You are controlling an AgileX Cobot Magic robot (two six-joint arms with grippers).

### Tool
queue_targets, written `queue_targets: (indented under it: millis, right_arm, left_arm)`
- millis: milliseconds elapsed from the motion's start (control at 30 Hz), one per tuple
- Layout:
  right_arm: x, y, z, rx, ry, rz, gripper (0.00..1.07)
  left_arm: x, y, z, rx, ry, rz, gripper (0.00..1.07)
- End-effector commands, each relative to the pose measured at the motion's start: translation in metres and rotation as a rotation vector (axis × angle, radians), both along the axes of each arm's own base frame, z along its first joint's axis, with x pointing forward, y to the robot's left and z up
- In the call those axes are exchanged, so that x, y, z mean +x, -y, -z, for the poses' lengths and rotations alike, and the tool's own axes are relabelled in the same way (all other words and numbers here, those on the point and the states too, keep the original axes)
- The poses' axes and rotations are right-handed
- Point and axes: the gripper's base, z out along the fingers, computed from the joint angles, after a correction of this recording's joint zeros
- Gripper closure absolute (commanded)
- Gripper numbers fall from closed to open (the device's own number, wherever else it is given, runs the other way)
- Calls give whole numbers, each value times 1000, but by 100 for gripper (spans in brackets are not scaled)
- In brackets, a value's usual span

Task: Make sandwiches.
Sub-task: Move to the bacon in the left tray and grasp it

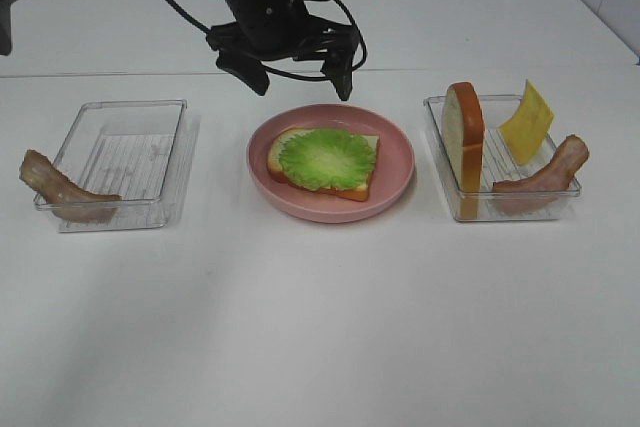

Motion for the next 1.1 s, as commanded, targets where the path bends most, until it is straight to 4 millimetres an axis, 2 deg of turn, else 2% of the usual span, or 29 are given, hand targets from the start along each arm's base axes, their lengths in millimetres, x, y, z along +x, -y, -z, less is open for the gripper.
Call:
queue_targets:
  millis: [33,67,200,333,433,500,533,567,600,667,700,733,800,833,867,900,967,1000,1067,1100]
  right_arm:
    - [1,0,0,-7,-1,0,25]
    - [1,0,0,-7,-1,0,25]
    - [1,0,0,-7,-1,0,25]
    - [1,0,0,-7,-1,0,25]
    - [1,0,0,-7,-1,0,25]
    - [1,0,0,-7,-1,0,25]
    - [1,0,0,-7,-1,0,25]
    - [1,0,0,-7,-1,0,25]
    - [1,0,0,-7,-1,0,25]
    - [1,0,0,-7,-1,0,25]
    - [1,0,0,-7,-1,0,25]
    - [1,0,0,-7,-1,0,25]
    - [1,0,0,-7,-1,0,25]
    - [1,0,0,-7,-1,0,25]
    - [1,0,0,-7,-1,0,25]
    - [1,0,0,-7,-1,0,25]
    - [1,0,0,-7,-1,0,25]
    - [1,0,0,-7,-1,0,25]
    - [1,0,0,-7,-1,0,25]
    - [1,0,0,-7,-1,0,25]
  left_arm:
    - [-2,-8,-17,26,-20,-27,4]
    - [-2,-14,-25,33,-38,-37,4]
    - [1,-28,-32,20,-45,-62,4]
    - [-2,-48,-58,11,-15,-88,4]
    - [-2,-53,-64,10,-5,-92,4]
    - [-9,-73,-90,8,32,-115,4]
    - [-9,-73,-90,8,32,-115,4]
    - [-12,-85,-102,10,46,-132,4]
    - [-12,-85,-102,10,46,-132,4]
    - [-19,-105,-111,39,49,-155,4]
    - [-19,-105,-111,39,49,-155,4]
    - [-25,-120,-115,60,42,-171,4]
    - [-28,-128,-115,71,32,-177,4]
    - [-35,-141,-115,100,15,-189,4]
    - [-35,-141,-115,100,15,-189,4]
    - [-41,-155,-110,132,-14,-208,4]
    - [-45,-163,-108,146,-27,-222,4]
    - [-50,-177,-105,168,-51,-249,4]
    - [-53,-185,-102,177,-67,-263,4]
    - [-58,-197,-97,185,-97,-289,4]
